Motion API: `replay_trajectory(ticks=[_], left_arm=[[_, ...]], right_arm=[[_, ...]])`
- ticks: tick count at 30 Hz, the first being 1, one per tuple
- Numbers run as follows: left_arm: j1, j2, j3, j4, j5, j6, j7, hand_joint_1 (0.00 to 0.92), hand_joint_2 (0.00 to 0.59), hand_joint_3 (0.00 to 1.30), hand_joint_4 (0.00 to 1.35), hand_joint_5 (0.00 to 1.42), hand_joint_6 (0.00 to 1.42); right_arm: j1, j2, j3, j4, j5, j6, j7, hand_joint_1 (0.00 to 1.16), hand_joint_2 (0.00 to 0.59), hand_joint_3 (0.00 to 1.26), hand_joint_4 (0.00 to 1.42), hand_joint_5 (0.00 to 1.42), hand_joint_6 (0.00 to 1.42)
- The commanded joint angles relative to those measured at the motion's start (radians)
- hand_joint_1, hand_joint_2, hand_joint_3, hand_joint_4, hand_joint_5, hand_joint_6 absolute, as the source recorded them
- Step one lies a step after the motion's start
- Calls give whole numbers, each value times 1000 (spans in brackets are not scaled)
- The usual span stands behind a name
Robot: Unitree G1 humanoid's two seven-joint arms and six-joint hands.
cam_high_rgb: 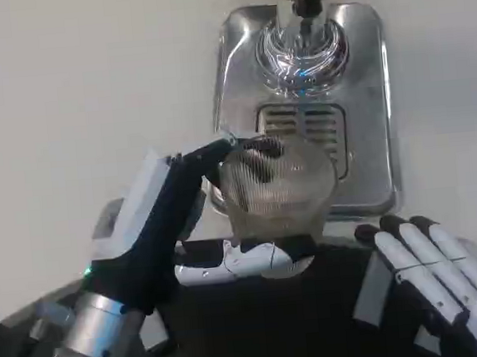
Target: Grasp the cup under the faucet to collect the drink, then remove the cup.
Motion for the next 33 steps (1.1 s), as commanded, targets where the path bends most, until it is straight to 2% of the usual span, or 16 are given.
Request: replay_trajectory(ticks=[1, 11, 17, 21, 25, 29, 33], left_arm=[[4, -1, 9, -21, -15, -5, -1, 605, 91, 1164, 1226, 1389, 1424], [6, -7, 10, -22, -3, 7, 8, 605, 91, 1168, 1227, 1392, 1424], [-31, -20, 15, 10, 38, 47, 32, 613, 86, 1175, 1227, 1393, 1424], [-106, -40, 21, 101, 50, 73, 75, 632, 82, 1176, 1227, 1391, 1424], [-175, -40, 16, 189, 89, 61, 132, 657, 82, 1168, 1227, 1392, 1424], [-255, -54, 24, 307, 81, 67, 179, 671, 84, 1165, 1227, 1379, 1424], [-324, -72, 17, 403, 74, 55, 209, 683, 85, 1165, 1214, 1378, 1424]], right_arm=[[-9, 24, 18, -7, -16, 12, 13, 845, 331, 36, 0, 0, 92], [-21, 34, 29, 4, -19, 24, 12, 852, 334, 36, 0, 0, 99], [-19, 43, 24, 3, -15, 32, 3, 859, 337, 36, 0, 0, 100], [6, 52, 20, 4, -17, 26, -9, 863, 343, 39, 0, 0, 101], [20, 63, 19, 1, -20, 28, -13, 860, 347, 37, 0, 0, 102], [34, 77, 14, -10, -22, 32, -9, 798, 355, 36, 0, 0, 102], [38, 84, 21, -14, -27, 32, -3, 786, 355, 36, 0, 0, 113]])
